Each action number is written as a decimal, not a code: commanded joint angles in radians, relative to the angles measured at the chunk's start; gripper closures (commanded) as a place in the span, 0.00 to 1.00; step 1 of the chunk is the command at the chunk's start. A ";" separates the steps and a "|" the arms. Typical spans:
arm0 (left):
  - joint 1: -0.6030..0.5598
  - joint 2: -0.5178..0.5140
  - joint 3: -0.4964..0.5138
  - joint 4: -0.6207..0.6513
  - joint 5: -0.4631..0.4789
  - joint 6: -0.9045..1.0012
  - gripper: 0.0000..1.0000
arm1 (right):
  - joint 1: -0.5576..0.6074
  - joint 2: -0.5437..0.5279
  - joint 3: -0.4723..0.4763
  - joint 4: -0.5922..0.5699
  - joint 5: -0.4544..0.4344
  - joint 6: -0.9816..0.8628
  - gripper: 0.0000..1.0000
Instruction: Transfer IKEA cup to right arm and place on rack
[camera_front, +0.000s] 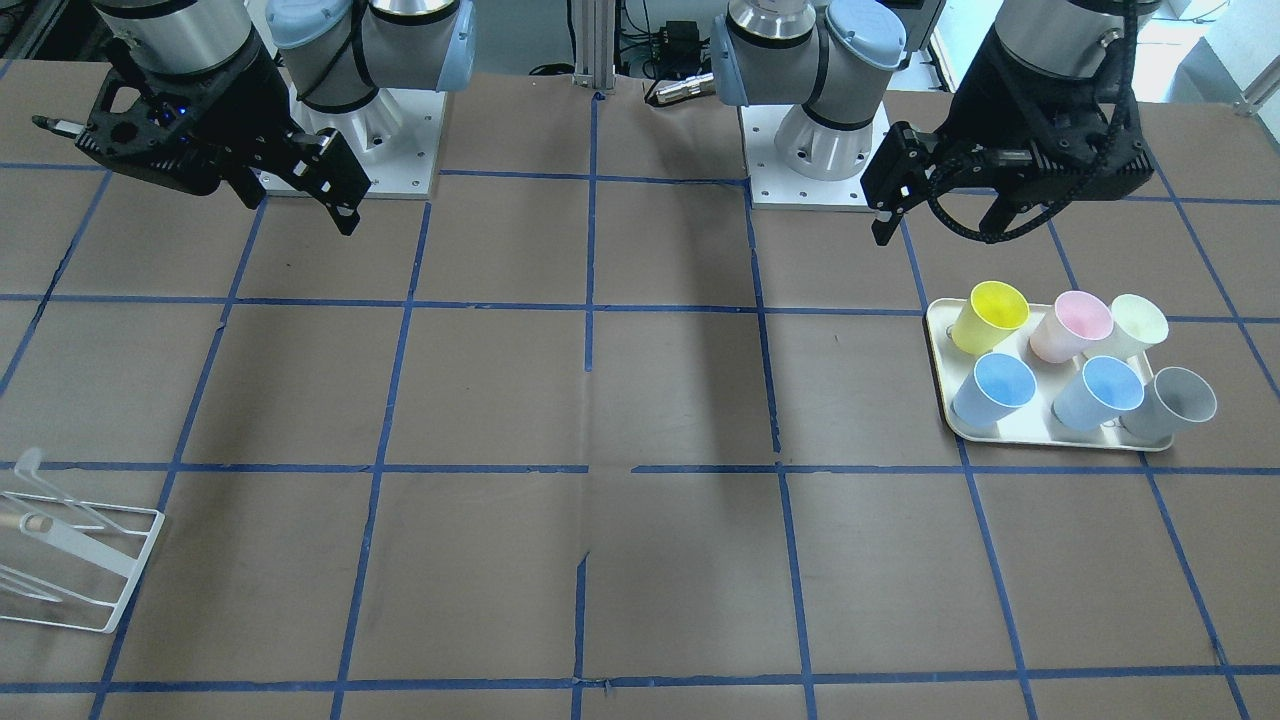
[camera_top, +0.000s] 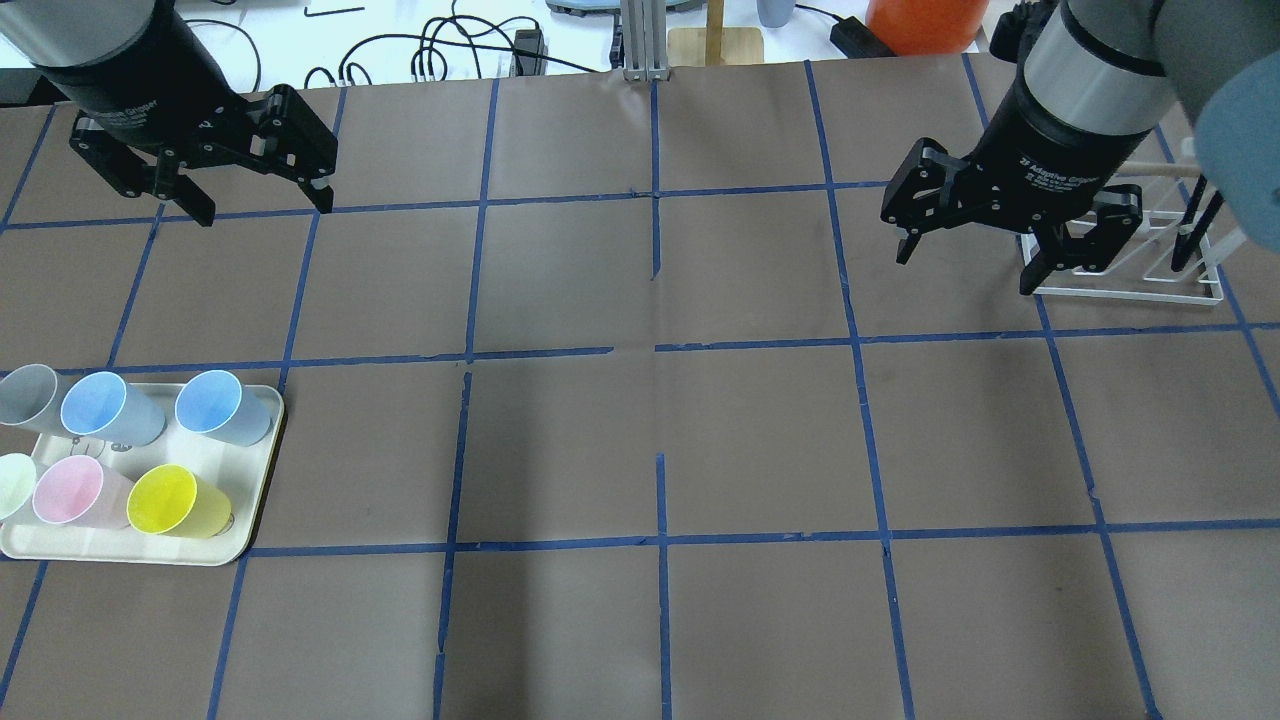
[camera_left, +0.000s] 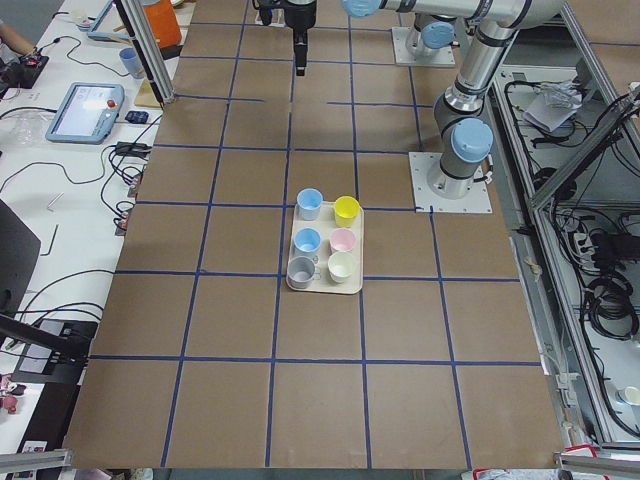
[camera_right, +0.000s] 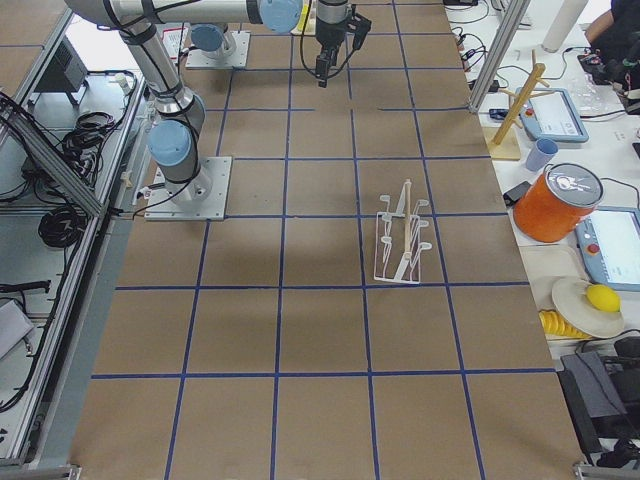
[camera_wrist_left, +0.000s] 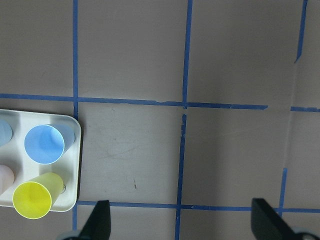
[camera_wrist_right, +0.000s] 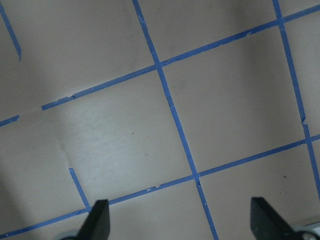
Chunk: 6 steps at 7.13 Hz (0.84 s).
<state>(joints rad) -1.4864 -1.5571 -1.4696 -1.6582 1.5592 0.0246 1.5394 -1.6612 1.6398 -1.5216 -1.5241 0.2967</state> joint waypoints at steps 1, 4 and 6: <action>0.002 0.002 0.002 0.000 0.001 0.002 0.00 | 0.001 0.000 -0.002 -0.002 0.008 0.001 0.00; 0.002 0.000 0.000 0.000 0.001 0.002 0.00 | 0.001 0.000 0.000 -0.002 0.007 0.001 0.00; 0.002 0.011 -0.001 -0.020 0.005 0.008 0.00 | 0.004 0.000 0.000 -0.002 0.009 0.004 0.00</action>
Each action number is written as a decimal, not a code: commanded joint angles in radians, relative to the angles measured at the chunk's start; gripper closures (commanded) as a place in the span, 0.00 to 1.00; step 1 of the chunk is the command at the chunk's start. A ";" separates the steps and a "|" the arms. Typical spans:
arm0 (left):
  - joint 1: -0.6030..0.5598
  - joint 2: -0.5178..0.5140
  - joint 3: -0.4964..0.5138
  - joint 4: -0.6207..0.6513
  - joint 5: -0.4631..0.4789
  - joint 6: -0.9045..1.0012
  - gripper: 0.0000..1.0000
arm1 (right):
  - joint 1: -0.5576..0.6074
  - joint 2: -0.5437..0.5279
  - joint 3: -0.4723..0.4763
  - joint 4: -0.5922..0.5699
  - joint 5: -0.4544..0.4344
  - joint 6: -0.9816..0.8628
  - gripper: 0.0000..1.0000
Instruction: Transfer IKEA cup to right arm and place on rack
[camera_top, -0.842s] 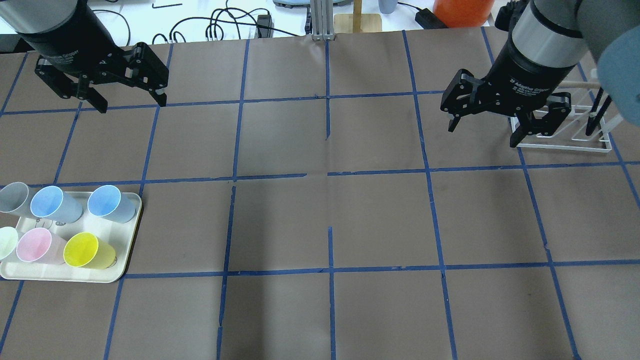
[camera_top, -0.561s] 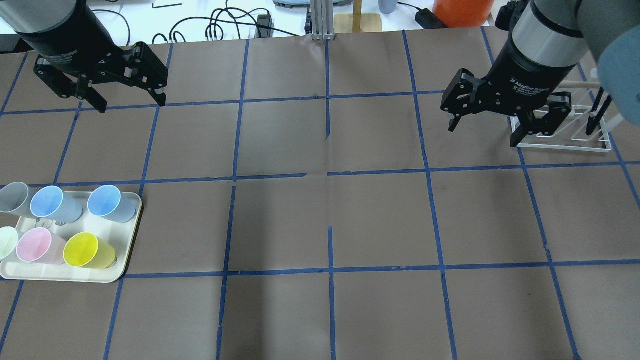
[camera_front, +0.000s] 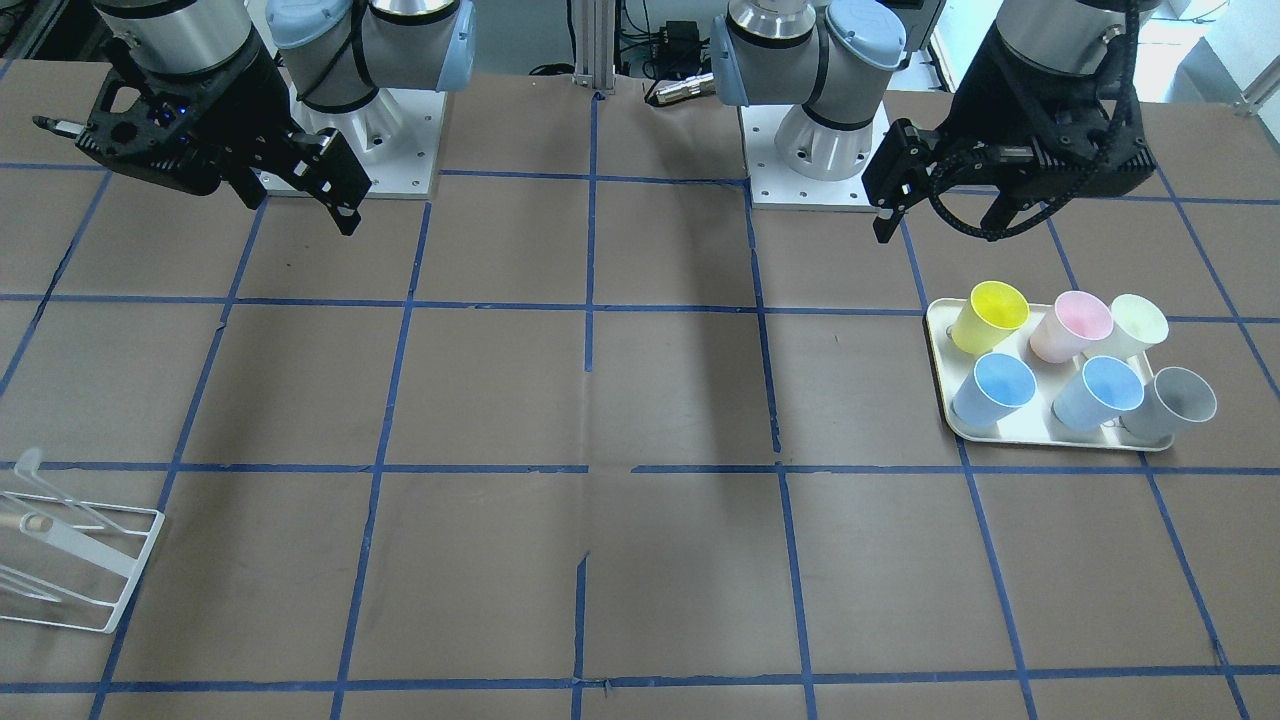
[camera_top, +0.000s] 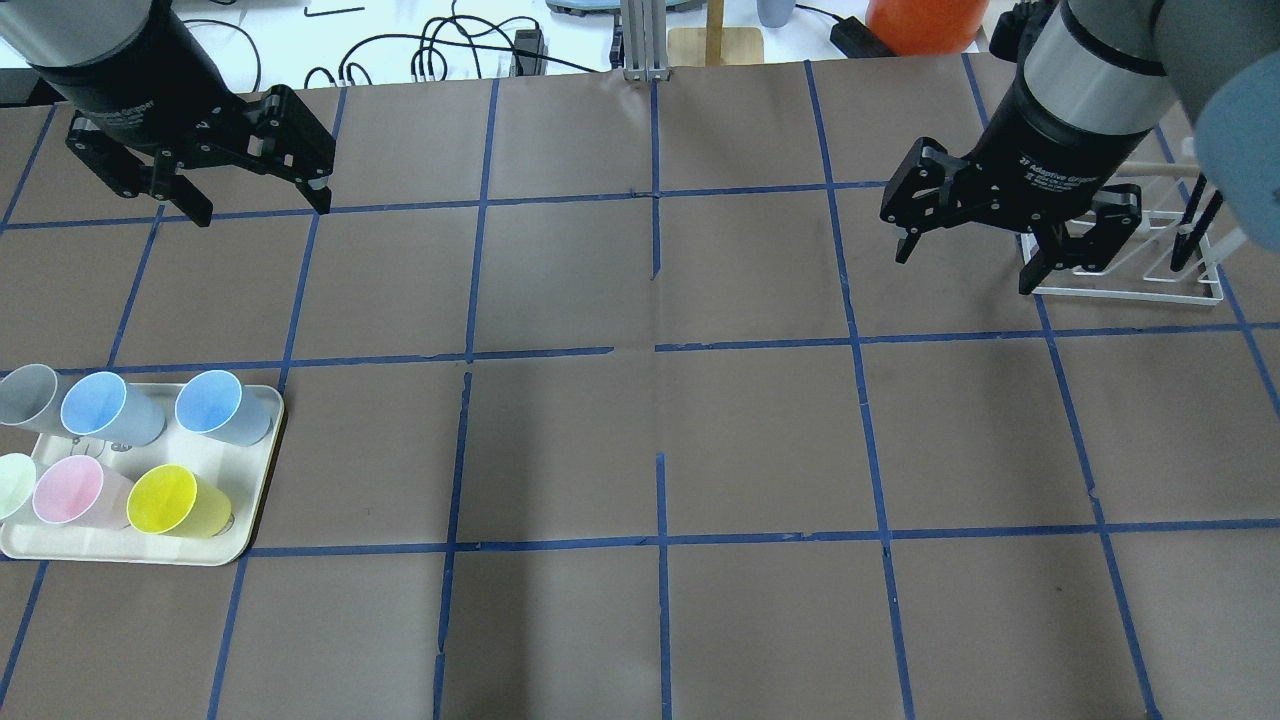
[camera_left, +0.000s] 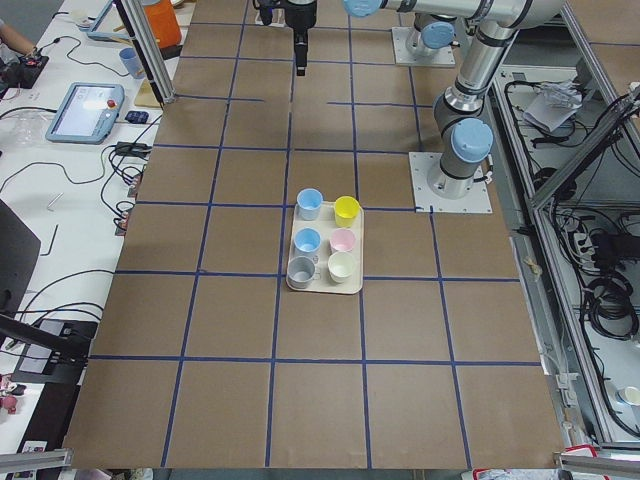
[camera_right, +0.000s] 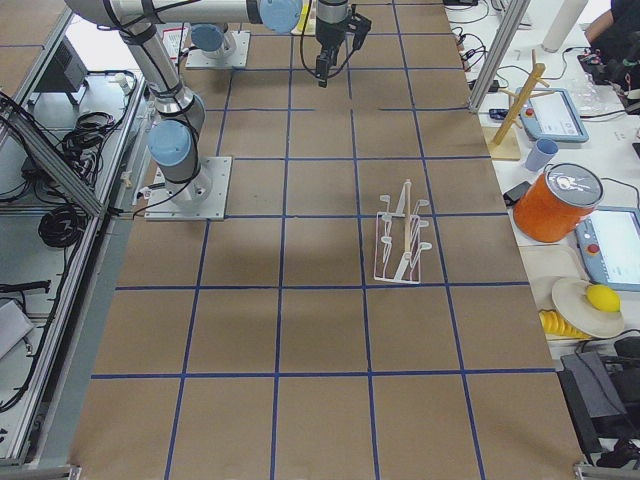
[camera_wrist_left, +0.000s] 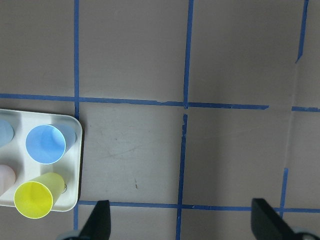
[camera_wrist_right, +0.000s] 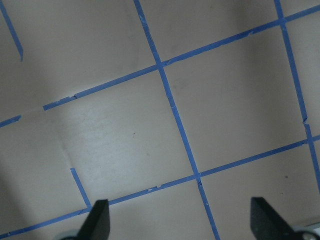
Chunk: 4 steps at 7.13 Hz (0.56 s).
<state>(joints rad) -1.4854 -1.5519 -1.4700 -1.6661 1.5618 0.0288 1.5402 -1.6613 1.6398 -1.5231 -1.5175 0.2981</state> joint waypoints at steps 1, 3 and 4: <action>0.000 0.007 -0.001 -0.021 0.001 0.003 0.00 | 0.001 0.000 0.000 0.000 0.003 0.012 0.00; 0.007 0.006 0.002 -0.020 -0.005 0.011 0.00 | 0.000 0.000 0.002 0.004 -0.003 0.015 0.00; 0.043 0.001 0.003 -0.020 -0.043 0.052 0.00 | 0.004 0.003 0.002 0.003 -0.003 0.018 0.00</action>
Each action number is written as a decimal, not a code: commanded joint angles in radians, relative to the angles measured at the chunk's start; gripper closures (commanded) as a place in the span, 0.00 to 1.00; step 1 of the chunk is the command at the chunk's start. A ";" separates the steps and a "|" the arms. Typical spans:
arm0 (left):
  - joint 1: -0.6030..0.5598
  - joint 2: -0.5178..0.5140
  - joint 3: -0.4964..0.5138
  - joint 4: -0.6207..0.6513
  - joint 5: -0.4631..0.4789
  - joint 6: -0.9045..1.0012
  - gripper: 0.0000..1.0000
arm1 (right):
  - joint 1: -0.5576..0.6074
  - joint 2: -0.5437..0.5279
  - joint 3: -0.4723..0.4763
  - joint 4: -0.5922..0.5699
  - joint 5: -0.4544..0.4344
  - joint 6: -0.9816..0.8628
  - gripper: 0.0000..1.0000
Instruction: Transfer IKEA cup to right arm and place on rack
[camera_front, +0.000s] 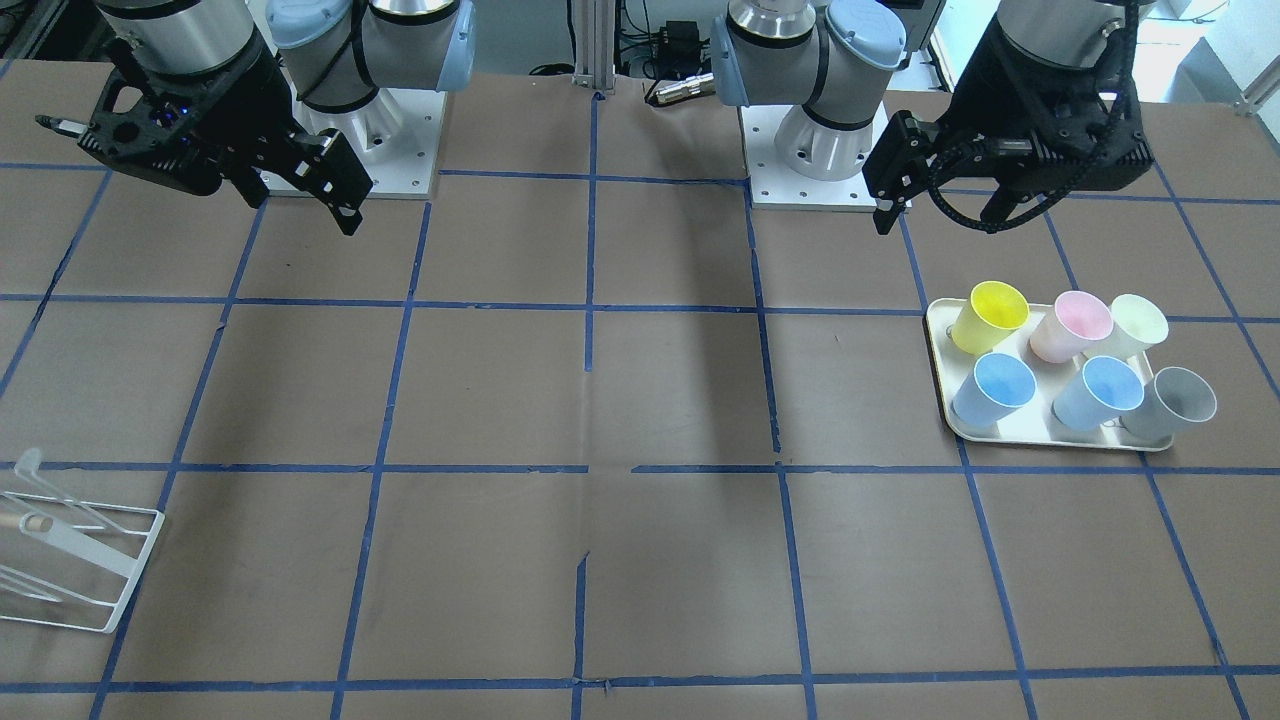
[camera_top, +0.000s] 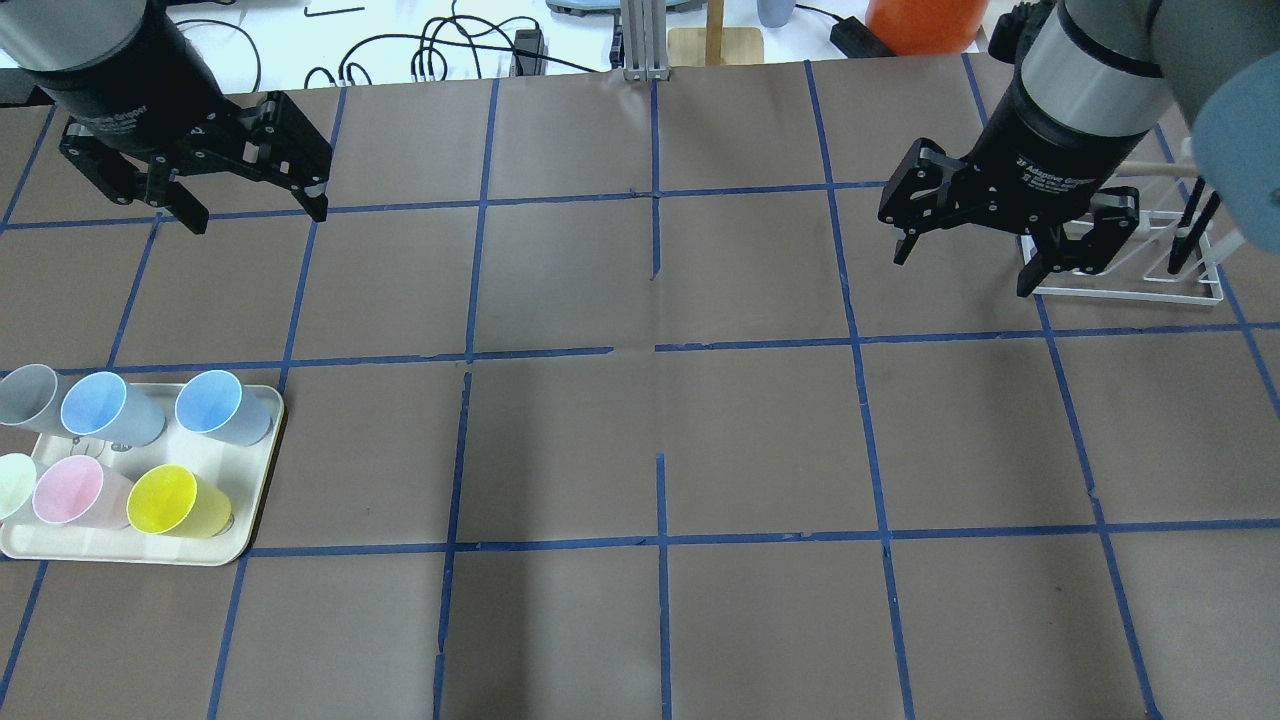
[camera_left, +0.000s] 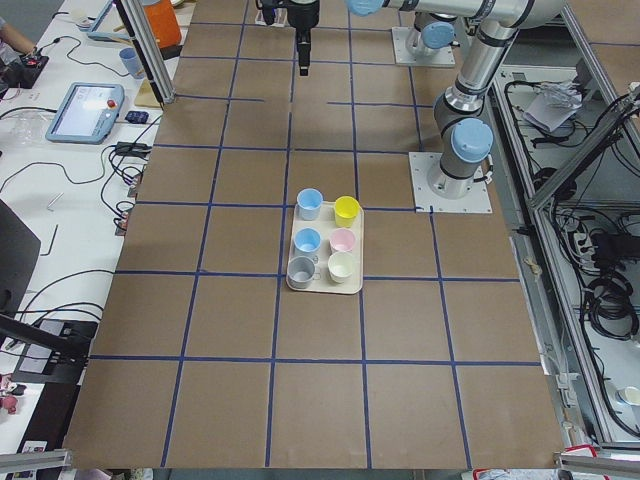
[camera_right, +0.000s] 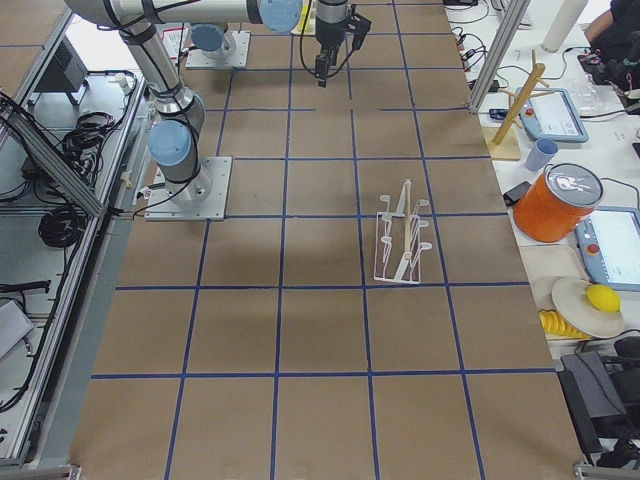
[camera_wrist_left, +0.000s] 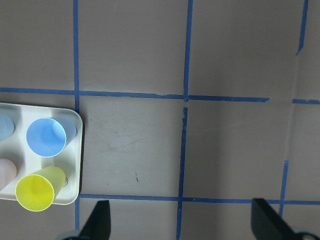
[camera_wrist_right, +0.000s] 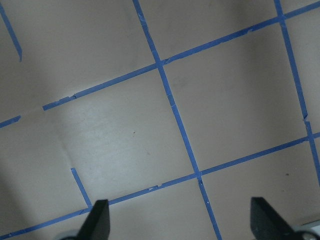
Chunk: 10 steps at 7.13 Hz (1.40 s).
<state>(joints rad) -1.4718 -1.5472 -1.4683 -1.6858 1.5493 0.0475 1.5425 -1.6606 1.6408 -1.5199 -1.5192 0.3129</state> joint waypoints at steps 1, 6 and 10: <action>0.095 -0.007 -0.004 0.000 -0.084 0.146 0.00 | 0.001 0.002 0.002 -0.002 -0.003 0.003 0.00; 0.395 -0.105 -0.150 0.111 -0.052 0.615 0.00 | -0.002 -0.024 -0.001 0.003 0.002 -0.008 0.00; 0.521 -0.178 -0.407 0.528 -0.012 0.733 0.00 | -0.001 -0.022 0.002 0.001 0.002 -0.011 0.00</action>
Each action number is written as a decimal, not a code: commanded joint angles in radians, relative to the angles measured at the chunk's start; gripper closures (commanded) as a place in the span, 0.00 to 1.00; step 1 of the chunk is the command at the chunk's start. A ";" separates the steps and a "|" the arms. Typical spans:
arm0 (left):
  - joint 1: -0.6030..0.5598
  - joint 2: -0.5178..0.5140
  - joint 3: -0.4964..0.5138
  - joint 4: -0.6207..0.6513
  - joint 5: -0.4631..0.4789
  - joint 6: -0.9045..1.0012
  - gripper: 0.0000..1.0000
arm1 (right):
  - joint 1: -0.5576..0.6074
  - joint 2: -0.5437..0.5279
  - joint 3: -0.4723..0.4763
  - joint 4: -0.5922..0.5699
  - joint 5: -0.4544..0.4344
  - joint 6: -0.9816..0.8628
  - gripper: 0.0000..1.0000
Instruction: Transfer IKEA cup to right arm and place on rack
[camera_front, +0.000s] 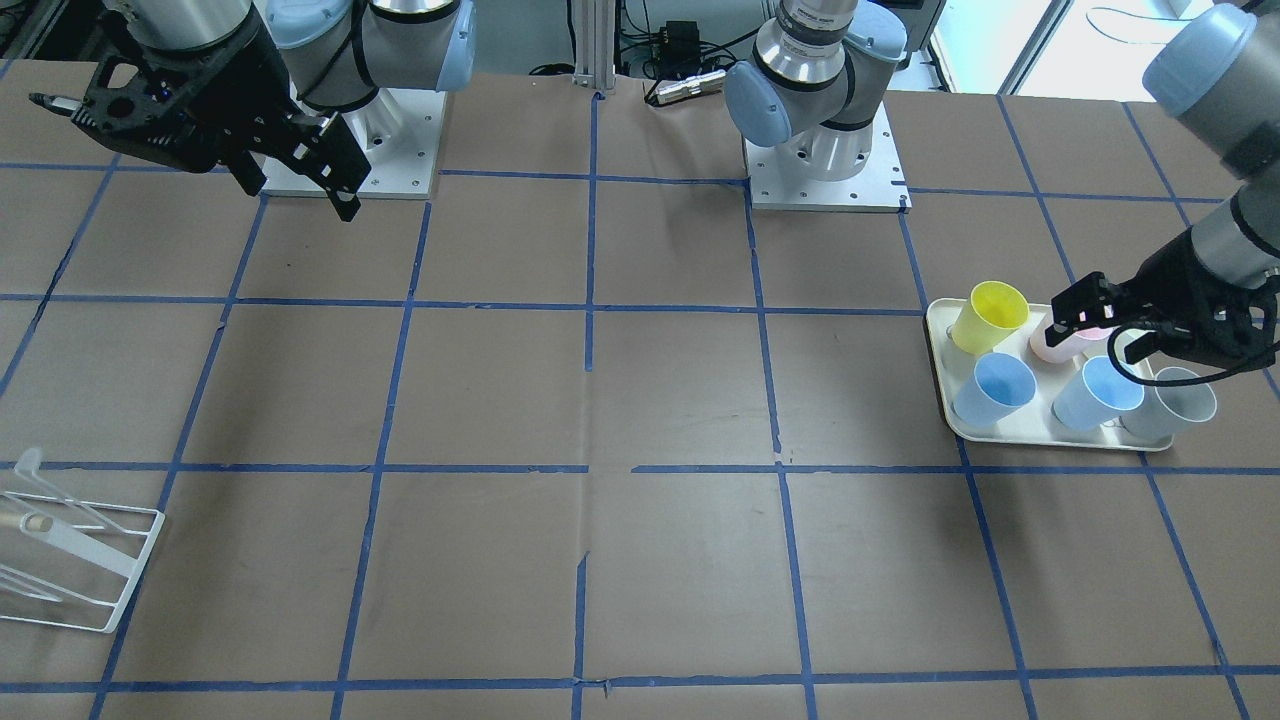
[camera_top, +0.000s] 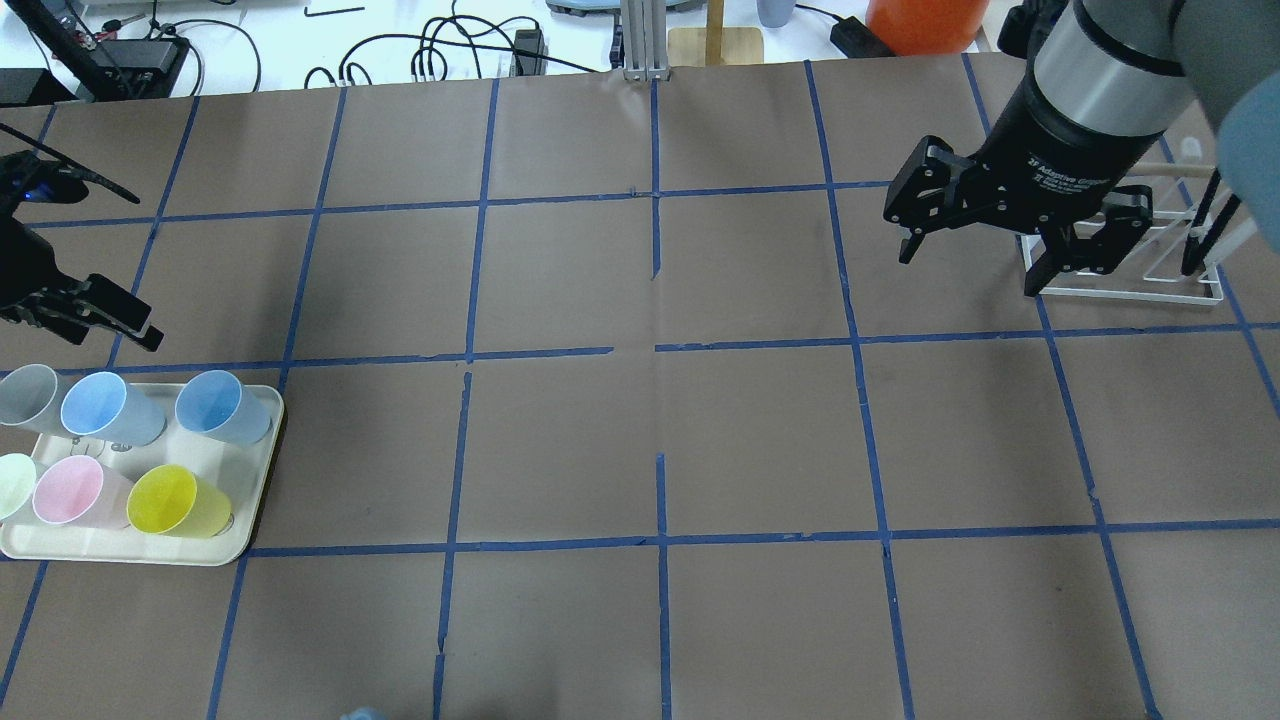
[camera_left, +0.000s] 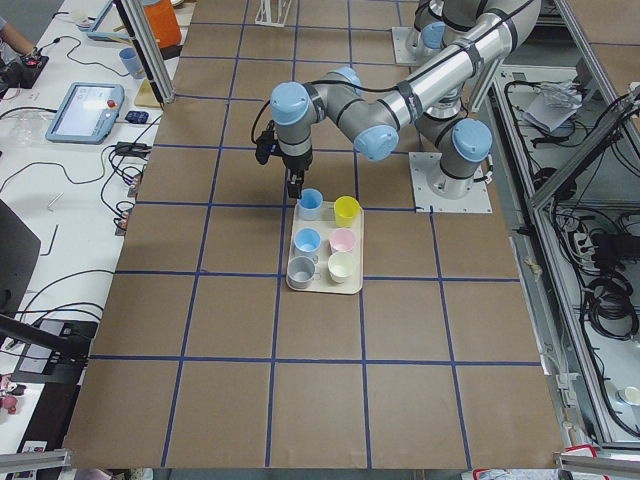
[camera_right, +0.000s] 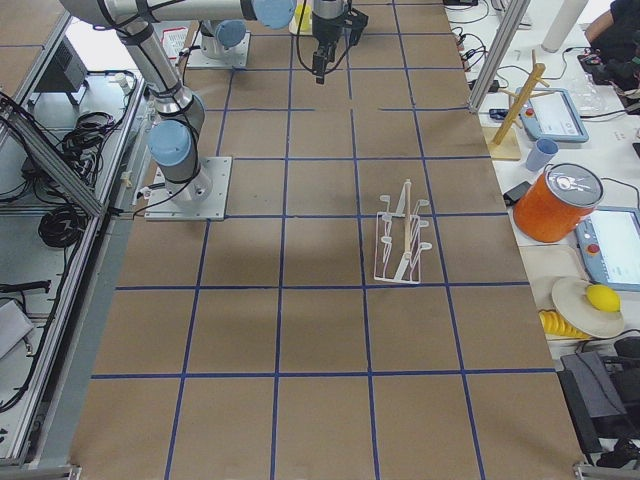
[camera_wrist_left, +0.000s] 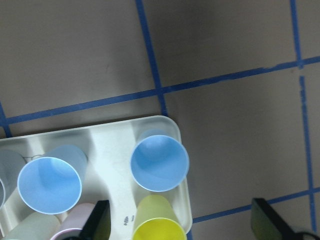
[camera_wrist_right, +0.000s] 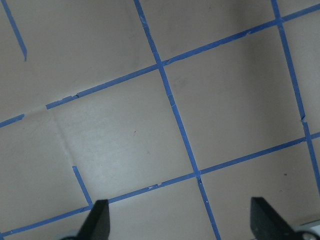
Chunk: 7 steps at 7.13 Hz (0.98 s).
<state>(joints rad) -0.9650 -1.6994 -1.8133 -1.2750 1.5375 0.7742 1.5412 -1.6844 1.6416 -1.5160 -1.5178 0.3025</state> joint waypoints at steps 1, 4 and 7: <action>0.014 -0.058 -0.081 0.146 -0.006 -0.004 0.00 | 0.000 0.002 0.001 -0.006 0.002 0.000 0.00; 0.008 -0.126 -0.096 0.215 -0.010 -0.016 0.00 | 0.000 0.003 0.001 -0.007 0.004 0.000 0.00; -0.017 -0.131 -0.141 0.243 0.000 -0.049 0.00 | 0.002 0.002 0.001 -0.006 0.002 -0.002 0.00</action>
<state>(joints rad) -0.9693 -1.8292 -1.9434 -1.0406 1.5319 0.7343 1.5430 -1.6815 1.6429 -1.5219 -1.5147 0.3008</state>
